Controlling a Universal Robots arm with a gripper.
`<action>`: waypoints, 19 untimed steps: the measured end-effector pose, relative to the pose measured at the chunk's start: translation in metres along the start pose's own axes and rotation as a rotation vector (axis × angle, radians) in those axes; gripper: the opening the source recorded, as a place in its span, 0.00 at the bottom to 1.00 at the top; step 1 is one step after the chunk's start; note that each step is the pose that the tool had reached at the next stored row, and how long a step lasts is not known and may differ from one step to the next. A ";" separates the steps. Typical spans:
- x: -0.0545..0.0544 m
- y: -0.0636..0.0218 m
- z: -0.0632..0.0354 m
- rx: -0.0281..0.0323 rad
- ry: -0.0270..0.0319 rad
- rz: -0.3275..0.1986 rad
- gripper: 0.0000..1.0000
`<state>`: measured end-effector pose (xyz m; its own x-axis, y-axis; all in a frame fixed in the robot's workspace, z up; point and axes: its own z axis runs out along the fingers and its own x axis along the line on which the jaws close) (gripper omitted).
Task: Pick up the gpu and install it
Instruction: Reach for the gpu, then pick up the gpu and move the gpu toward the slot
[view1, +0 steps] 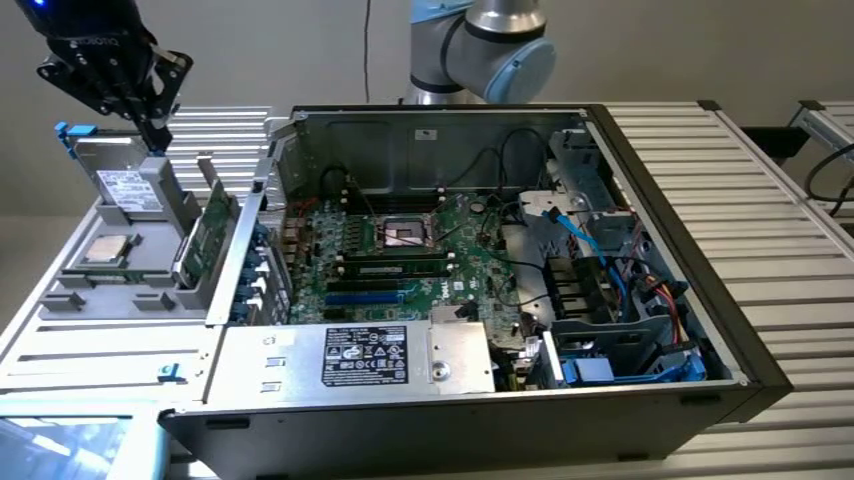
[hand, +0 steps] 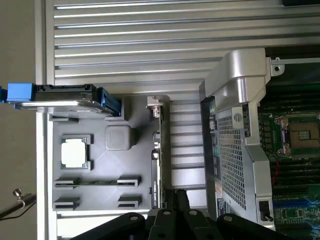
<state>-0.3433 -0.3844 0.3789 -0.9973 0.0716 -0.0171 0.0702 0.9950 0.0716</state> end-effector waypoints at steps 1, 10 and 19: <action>0.002 0.0003 0.0016 0.0000 -0.0001 0.000 0.12; 0.005 -0.0001 0.0074 0.0002 0.0017 0.000 0.12; 0.005 -0.0001 0.0074 0.0002 0.0017 0.000 0.12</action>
<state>-0.3484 -0.3836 0.3714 -0.9973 0.0716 -0.0154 0.0703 0.9950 0.0715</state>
